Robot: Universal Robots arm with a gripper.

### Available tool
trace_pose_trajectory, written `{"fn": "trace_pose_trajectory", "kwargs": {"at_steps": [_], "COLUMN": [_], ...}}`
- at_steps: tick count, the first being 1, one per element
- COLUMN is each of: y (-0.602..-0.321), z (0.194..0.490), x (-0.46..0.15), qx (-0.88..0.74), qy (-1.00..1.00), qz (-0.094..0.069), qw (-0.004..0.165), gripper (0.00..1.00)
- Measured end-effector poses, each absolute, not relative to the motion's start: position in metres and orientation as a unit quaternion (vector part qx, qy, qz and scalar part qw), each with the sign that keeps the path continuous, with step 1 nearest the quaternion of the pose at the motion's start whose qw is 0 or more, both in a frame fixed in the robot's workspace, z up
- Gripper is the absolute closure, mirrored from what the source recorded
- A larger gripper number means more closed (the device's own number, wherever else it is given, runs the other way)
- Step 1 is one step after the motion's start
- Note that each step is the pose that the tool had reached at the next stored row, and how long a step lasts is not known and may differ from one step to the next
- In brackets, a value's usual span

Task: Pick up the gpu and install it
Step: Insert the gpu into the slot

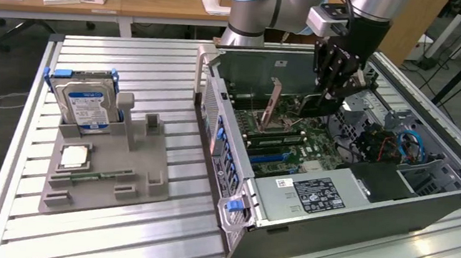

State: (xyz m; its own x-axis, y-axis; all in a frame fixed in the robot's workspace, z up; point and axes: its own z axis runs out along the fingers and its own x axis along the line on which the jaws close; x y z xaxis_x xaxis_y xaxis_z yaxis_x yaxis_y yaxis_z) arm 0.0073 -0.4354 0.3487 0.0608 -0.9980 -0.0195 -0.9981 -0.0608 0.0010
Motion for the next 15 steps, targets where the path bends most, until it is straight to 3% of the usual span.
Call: {"fn": "trace_pose_trajectory", "kwargs": {"at_steps": [15], "y": [-0.4355], "z": [0.3427], "x": [0.0068], "qx": [-0.693], "qy": [0.721], "qz": [0.002], "qw": [0.01], "gripper": [0.74]}}
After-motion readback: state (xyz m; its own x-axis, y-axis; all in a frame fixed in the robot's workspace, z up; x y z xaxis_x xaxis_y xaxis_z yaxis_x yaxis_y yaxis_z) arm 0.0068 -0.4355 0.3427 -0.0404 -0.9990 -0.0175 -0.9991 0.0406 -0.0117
